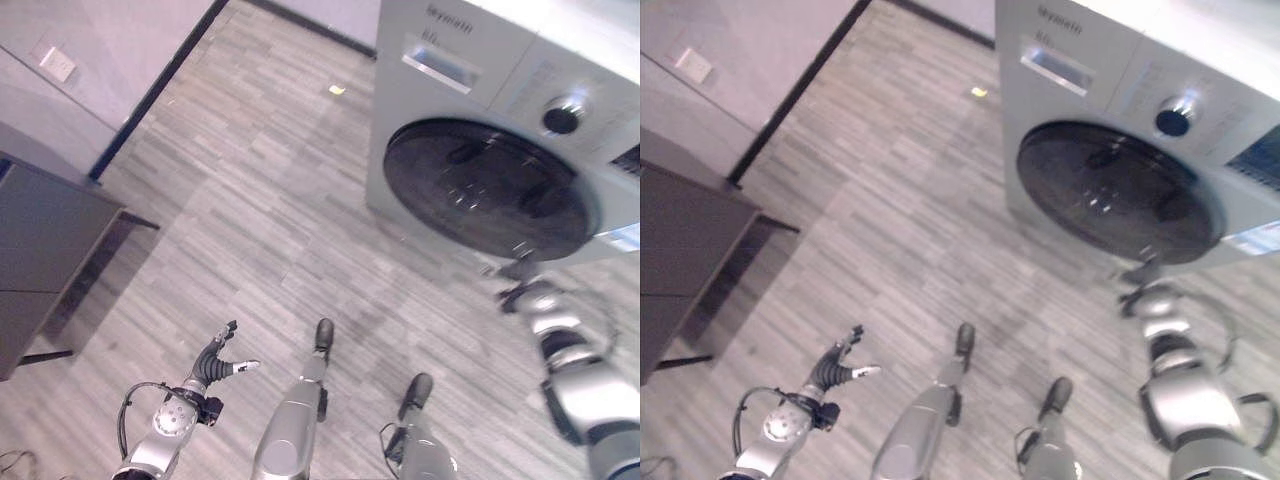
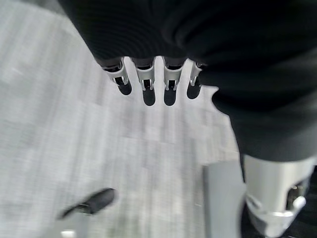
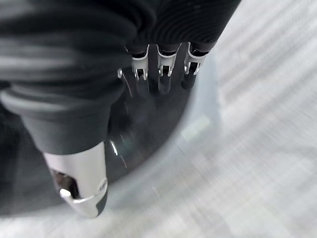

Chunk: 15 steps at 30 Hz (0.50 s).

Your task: Grab the laundry basket,head to the washer,open it,put in the laundry and shut it.

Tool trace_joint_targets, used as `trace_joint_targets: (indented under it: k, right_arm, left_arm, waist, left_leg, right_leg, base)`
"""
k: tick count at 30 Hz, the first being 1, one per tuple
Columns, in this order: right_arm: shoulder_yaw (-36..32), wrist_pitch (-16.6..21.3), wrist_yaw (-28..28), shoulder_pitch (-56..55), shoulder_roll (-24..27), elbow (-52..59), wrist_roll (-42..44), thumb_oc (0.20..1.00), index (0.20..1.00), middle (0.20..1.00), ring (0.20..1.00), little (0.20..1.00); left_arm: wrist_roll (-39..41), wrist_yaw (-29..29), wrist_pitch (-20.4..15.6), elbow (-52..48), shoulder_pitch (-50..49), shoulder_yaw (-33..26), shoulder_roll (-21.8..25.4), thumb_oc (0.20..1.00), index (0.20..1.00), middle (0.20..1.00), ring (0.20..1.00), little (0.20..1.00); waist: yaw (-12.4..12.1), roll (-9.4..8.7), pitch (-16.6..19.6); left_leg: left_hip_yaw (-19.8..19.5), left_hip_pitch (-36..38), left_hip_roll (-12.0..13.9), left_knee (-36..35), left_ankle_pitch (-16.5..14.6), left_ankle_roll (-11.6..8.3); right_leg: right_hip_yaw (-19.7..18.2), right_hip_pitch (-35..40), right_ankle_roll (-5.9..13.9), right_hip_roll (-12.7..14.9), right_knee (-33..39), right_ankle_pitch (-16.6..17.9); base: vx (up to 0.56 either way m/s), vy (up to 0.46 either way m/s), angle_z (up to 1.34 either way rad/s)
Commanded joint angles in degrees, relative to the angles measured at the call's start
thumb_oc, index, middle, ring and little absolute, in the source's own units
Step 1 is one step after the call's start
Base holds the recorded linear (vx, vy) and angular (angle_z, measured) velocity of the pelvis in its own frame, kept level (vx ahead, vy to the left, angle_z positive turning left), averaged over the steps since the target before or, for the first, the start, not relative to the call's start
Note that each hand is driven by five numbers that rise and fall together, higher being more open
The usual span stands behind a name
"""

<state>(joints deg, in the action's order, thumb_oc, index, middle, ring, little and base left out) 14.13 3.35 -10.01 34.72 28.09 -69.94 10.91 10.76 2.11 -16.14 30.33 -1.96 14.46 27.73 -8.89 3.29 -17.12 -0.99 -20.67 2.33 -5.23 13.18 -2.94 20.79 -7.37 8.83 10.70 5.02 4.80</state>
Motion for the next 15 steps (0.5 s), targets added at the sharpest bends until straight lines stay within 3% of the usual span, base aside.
trace_joint_targets:
  k: [1, 2, 3, 6, 9, 15]
  right_arm:
    - [1.40, 1.48, -0.72, -6.67, -0.01, -0.07, -3.70, 1.000, 1.000, 1.000, 1.000, 1.000]
    - [1.54, 1.42, 0.39, -14.81, -3.94, 1.90, -7.81, 1.000, 1.000, 1.000, 1.000, 1.000]
    - [1.54, 1.40, 0.37, -14.87, -3.96, 1.95, -7.82, 1.000, 1.000, 1.000, 1.000, 1.000]
    - [-2.04, 1.04, 3.58, -29.99, -10.12, 0.44, -11.63, 1.000, 1.000, 1.000, 1.000, 1.000]
    - [-3.89, -0.74, 5.91, -36.91, -12.70, -6.68, -14.43, 1.000, 1.000, 1.000, 1.000, 1.000]
    - [-9.38, -2.42, 6.29, -38.85, -14.12, -14.73, -11.10, 1.000, 1.000, 1.000, 1.000, 1.000]
  left_arm:
    - [5.20, 0.62, -1.78, 3.49, -2.73, -3.25, -0.21, 1.000, 1.000, 1.000, 1.000, 1.000]
    - [6.18, 0.86, -1.70, 5.58, -3.51, -6.50, -0.85, 1.000, 1.000, 1.000, 1.000, 1.000]
    - [6.18, 0.85, -1.70, 5.56, -3.56, -6.50, -0.82, 1.000, 1.000, 1.000, 1.000, 1.000]
    - [8.35, -0.32, -1.78, 11.10, -5.54, -11.83, -2.56, 1.000, 1.000, 1.000, 1.000, 1.000]
    - [8.39, -0.99, -1.15, 20.10, -5.13, -12.87, -4.92, 1.000, 1.000, 1.000, 1.000, 1.000]
    - [8.96, -0.49, 0.30, 29.17, -5.63, -14.57, -9.28, 1.000, 1.000, 1.000, 1.000, 1.000]
  waist:
    - [0.70, -2.61, 3.17]
    - [1.89, -4.50, 4.63]
    - [1.88, -4.53, 4.61]
    - [4.60, -6.85, 9.60]
    - [6.76, -7.32, 13.38]
    - [8.08, -6.78, 15.45]
  left_leg:
    - [2.31, 4.81, -0.21, 0.88, -8.43, -0.07]
    - [2.74, 7.97, 0.29, 1.17, -9.50, 0.28]
    - [2.75, 8.05, 0.28, 1.15, -9.52, 0.28]
    - [3.54, 14.16, 1.03, 1.39, -11.57, 0.72]
    - [4.74, 18.11, 2.00, 0.97, -12.24, 0.62]
    - [6.43, 21.85, 2.80, 0.45, -13.03, 0.61]
  right_leg:
    - [-3.77, -0.20, 0.23, 2.04, -0.52, -2.88]
    - [-4.05, 2.28, 0.16, 1.96, -1.17, -3.82]
    - [-4.05, 2.35, 0.17, 1.97, -1.15, -3.83]
    - [-4.87, 7.25, 0.30, 1.34, -1.82, -5.18]
    - [-6.33, 9.56, 0.23, 0.84, -2.27, -5.65]
    - [-7.63, 11.52, 0.11, 0.34, -1.83, -5.75]
  base:
    - [0.13, -0.034, -0.07]
    - [0.13, -0.034, -0.13]
    - [0.17, -0.034, -0.23]
    - [0.15, -0.004, -0.36]
    - [0.11, 0.024, -0.43]
    - [0.03, 0.011, -0.29]
